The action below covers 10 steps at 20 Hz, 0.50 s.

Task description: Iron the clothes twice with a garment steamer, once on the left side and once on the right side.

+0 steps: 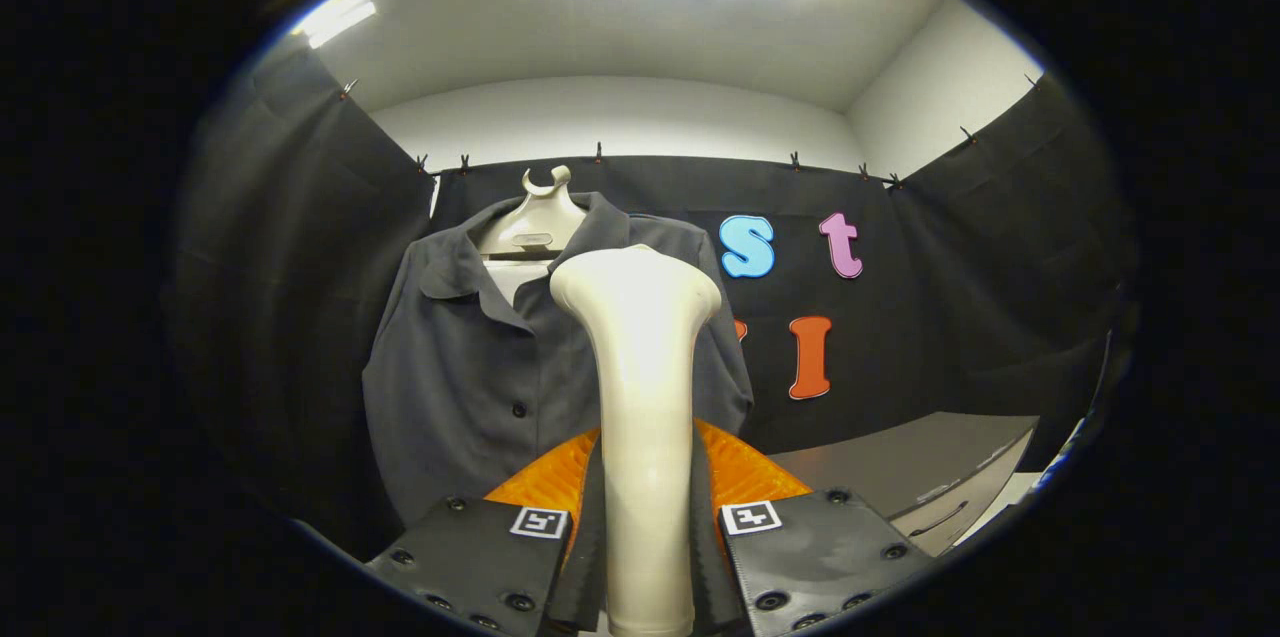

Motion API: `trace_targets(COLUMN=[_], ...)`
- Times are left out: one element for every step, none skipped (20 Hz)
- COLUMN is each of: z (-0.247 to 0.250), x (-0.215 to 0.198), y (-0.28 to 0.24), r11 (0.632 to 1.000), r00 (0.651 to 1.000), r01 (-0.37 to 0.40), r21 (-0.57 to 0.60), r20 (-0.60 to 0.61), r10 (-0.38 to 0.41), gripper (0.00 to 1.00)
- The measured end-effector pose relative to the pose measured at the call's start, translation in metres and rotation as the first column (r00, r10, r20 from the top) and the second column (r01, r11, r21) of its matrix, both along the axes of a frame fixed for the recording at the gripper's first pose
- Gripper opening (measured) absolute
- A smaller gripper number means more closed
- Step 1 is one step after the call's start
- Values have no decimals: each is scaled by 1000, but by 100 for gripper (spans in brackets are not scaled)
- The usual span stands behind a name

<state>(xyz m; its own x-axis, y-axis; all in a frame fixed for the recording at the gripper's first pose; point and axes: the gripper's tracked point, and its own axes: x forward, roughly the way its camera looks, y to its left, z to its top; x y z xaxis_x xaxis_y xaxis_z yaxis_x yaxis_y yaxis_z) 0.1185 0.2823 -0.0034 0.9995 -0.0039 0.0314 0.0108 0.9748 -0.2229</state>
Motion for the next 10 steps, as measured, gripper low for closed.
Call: trace_targets(z=[-4, -8, -12, -15, -17, -18, -18, -18, -19, -19], x=[5, 10, 15, 19, 22, 25, 28, 29, 32, 34], y=[3, 5, 7, 11, 14, 16, 17, 17, 17, 17], r11=[1000, 1000, 1000, 1000, 1000, 1000, 1000, 1000, 1000, 1000], r00=[1000, 1000, 1000, 1000, 1000, 999, 999, 1000, 1000, 1000], r01=[1, 0, -4, -10, -17, -22, -23, -21, -20, -20], r21=[-7, -11, -12, -11, -11, -14, -19, -22, -24, -24], r20=[-4, -9, -17, -23, -26, -24, -22, -20, -20, -21], r10=[-1, 0, 4, 10, 17, 22, 23, 21, 20, 19], gripper=[42, 42, 42, 42, 42, 42, 42, 42, 42, 42])
